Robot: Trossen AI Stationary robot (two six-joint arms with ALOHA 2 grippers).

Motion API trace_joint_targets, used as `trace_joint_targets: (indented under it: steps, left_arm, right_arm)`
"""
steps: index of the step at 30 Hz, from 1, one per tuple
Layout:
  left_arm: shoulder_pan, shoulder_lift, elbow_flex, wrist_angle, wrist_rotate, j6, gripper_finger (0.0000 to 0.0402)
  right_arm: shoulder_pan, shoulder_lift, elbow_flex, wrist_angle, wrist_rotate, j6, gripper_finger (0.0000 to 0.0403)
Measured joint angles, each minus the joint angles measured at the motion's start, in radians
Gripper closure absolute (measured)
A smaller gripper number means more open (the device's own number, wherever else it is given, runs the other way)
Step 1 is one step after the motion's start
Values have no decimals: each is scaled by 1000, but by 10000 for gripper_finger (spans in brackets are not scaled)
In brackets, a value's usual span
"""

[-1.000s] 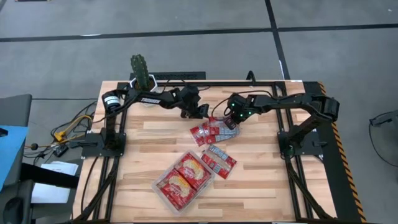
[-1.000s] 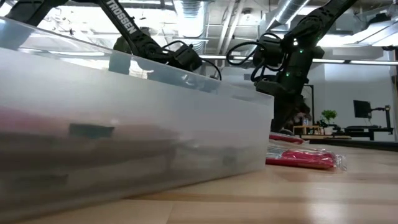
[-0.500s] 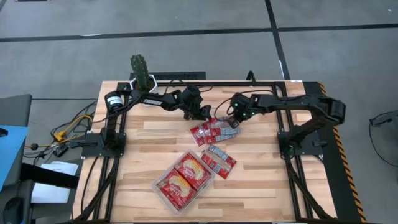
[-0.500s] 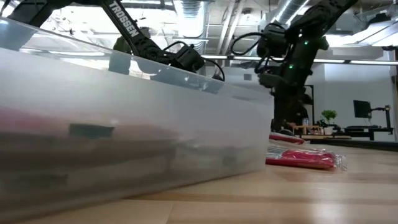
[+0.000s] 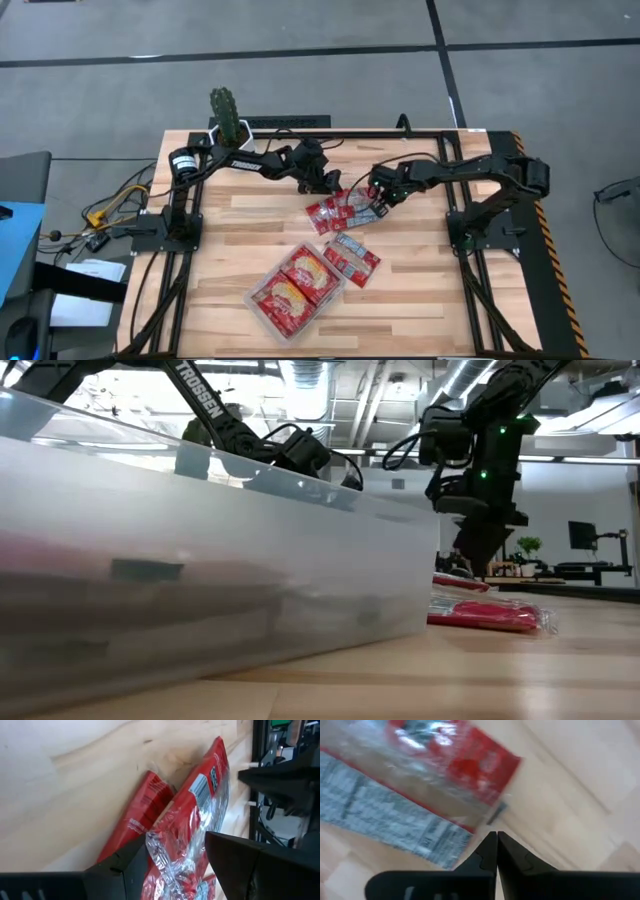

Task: Sort popcorn bags into baskets
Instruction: Put the red popcorn bag into the transparent bin

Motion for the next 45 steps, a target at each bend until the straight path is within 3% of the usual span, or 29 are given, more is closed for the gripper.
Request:
trace_joint_targets:
  steps: [8, 18, 22, 26, 30, 40, 45]
  left_arm:
    - [-10, 0, 0, 0, -13, 5, 218]
    - [-10, 0, 0, -2, 5, 5, 227]
    - [-11, 0, 0, -2, 23, 6, 263]
    - [-10, 0, 0, 0, 38, 12, 331]
    - [-8, -2, 0, 6, 63, 34, 389]
    - [-1, -95, -2, -14, 236, 48, 398]
    - [-18, -215, -1, -114, 417, 146, 399]
  right_arm:
    - [30, 94, 10, 151, -46, -16, 387]
    - [28, 105, 20, 222, -50, -31, 368]
    - [28, 105, 20, 232, -51, -31, 379]
    - [26, 101, 20, 230, -51, -32, 386]
    - [7, 38, 21, 212, -50, -62, 380]
    - [-110, -266, 21, 75, -28, -112, 376]
    - [-150, -379, 21, 41, 4, -167, 386]
